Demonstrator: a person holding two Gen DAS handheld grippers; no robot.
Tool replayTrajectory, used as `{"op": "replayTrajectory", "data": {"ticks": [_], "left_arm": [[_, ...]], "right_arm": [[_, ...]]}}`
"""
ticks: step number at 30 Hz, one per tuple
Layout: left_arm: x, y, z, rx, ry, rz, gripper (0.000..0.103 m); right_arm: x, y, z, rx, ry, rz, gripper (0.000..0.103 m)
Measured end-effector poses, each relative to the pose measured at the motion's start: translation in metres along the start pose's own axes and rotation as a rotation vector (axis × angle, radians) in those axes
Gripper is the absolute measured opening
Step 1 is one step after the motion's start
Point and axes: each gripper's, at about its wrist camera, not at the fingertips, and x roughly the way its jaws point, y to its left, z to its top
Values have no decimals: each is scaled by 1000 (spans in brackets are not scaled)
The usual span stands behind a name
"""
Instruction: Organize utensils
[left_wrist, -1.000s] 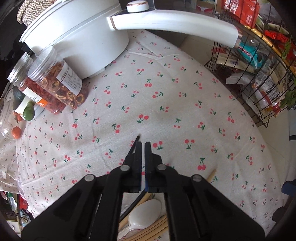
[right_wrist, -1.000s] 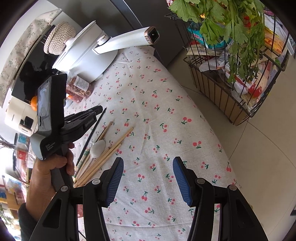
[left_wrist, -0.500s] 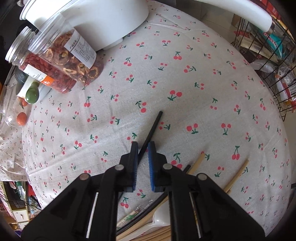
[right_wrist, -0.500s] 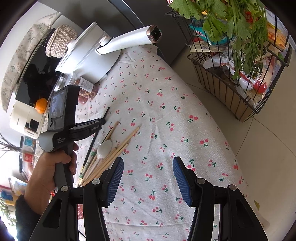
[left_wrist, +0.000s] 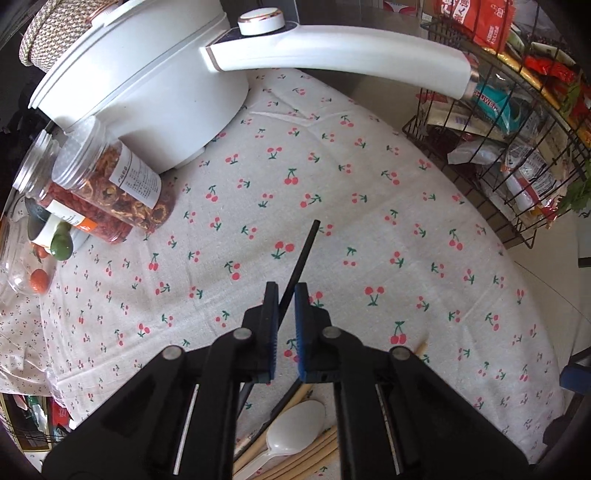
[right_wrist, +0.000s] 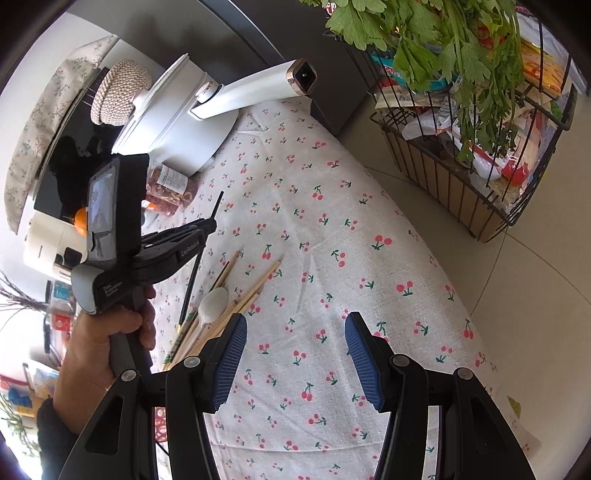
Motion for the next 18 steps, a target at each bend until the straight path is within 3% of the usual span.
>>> {"op": "replayTrajectory", "data": {"ticks": [3, 7, 12, 18], "left_arm": [[-2, -1, 0, 3, -4, -33, 10], [-8, -8, 2, -9, -40, -22, 10], [-46, -5, 5, -26, -158, 18, 9], [-106, 12, -10, -114, -337, 41, 7]], "right_arm": [[-2, -1, 0, 4, -5, 0, 56], [-4, -3, 0, 12, -11, -2, 56], [-3, -5, 2, 29, -13, -6, 56], [-3, 1, 0, 14, -17, -7, 56]]}}
